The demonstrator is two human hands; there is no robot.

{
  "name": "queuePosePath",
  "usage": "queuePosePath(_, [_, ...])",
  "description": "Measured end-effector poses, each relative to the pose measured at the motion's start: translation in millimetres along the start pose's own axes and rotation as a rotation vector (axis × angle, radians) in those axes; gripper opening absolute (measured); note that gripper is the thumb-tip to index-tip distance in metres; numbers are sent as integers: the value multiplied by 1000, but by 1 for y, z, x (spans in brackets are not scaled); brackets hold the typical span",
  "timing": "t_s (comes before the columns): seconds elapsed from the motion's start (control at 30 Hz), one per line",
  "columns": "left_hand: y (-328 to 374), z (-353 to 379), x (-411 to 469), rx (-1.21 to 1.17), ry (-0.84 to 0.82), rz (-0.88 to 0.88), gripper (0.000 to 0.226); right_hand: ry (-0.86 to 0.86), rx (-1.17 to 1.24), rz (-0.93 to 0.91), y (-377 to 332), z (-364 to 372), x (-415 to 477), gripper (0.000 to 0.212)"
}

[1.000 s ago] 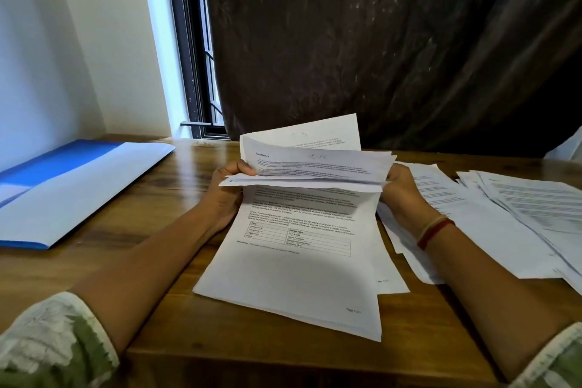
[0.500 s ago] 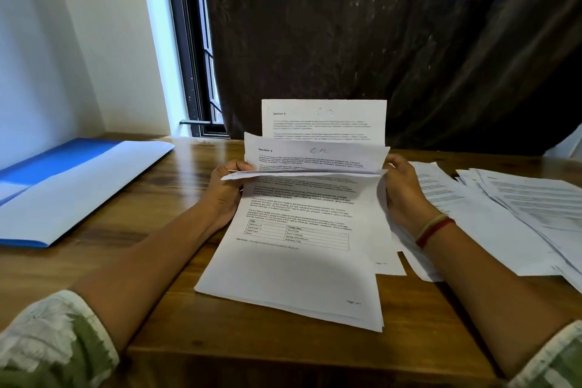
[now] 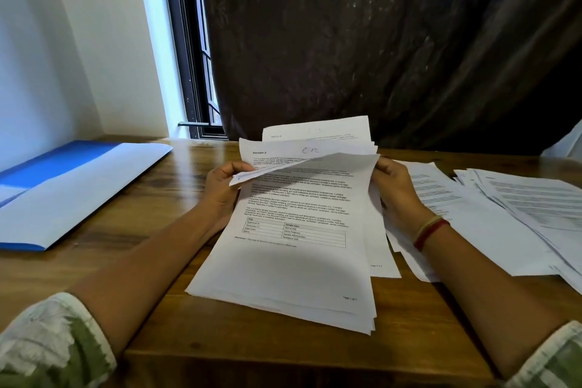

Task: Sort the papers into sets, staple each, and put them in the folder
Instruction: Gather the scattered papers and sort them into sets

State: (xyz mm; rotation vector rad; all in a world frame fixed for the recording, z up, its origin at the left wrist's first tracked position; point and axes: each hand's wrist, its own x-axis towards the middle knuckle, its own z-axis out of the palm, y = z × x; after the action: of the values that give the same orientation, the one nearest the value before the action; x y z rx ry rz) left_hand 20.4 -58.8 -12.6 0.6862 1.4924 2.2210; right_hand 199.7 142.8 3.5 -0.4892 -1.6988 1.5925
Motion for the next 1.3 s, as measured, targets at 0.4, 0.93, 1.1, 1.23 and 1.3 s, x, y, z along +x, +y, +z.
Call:
queuePosePath(0.4, [1, -4, 2, -64, 50, -42, 24, -215, -9, -54, -18, -10, -6, 25])
queuePosePath(0.93, [1, -3, -1, -3, 14, 20, 29, -160, -193, -87, -12, -16, 2, 20])
queuePosePath(1.1, [2, -3, -2, -44, 16, -23, 30, -122, -126, -53, -10, -13, 1, 18])
queuePosePath(1.23, [2, -3, -2, -41, 53, -26, 25, -46, 11, -10, -11, -9, -2, 18])
queuePosePath(1.3, [2, 0, -2, -19, 65, -17, 27, 13, 76, 37, -11, -7, -3, 15])
